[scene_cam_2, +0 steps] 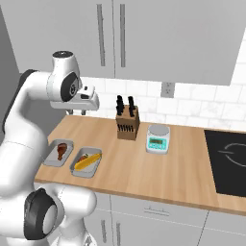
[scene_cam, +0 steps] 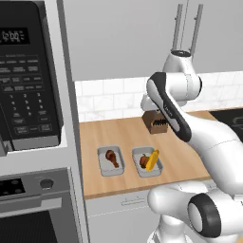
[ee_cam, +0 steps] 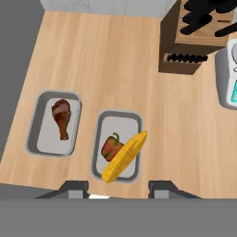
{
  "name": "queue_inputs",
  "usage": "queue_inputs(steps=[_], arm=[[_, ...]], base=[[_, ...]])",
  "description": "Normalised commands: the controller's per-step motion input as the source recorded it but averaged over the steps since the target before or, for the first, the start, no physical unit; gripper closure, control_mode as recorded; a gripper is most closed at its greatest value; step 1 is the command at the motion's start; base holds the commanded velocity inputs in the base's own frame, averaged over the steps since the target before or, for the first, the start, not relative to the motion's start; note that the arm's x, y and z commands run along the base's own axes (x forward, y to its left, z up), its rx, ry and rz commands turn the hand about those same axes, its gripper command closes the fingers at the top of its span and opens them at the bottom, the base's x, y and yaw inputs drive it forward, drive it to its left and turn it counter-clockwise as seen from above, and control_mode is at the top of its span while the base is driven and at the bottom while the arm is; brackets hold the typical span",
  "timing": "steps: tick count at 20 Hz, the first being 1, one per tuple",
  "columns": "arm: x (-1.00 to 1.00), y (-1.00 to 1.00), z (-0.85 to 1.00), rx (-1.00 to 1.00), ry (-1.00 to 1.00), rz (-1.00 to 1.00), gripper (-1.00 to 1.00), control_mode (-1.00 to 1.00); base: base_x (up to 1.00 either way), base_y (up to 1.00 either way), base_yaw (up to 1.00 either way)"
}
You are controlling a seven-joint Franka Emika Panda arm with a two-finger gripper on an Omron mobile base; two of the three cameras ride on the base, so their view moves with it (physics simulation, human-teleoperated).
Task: Take the meat container that has the chicken drumstick and place it on the second highest rack of the freezer. Then take the vegetable container that has the bell pepper and corn and place it on the highest rack of the freezer.
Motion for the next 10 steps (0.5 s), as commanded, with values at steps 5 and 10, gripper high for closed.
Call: queue_inputs(steps=[5, 10], arm=[[-0.22, 0.02, 0.0, 0.0, -0.04, 0.0, -1.0, -1.0], [-0.63, 0.08, -0.35, -0.05, -0.07, 0.13, -1.0, -1.0]], base=[[0.0, 0.0, 0.0], [0.0, 0.0, 0.0]])
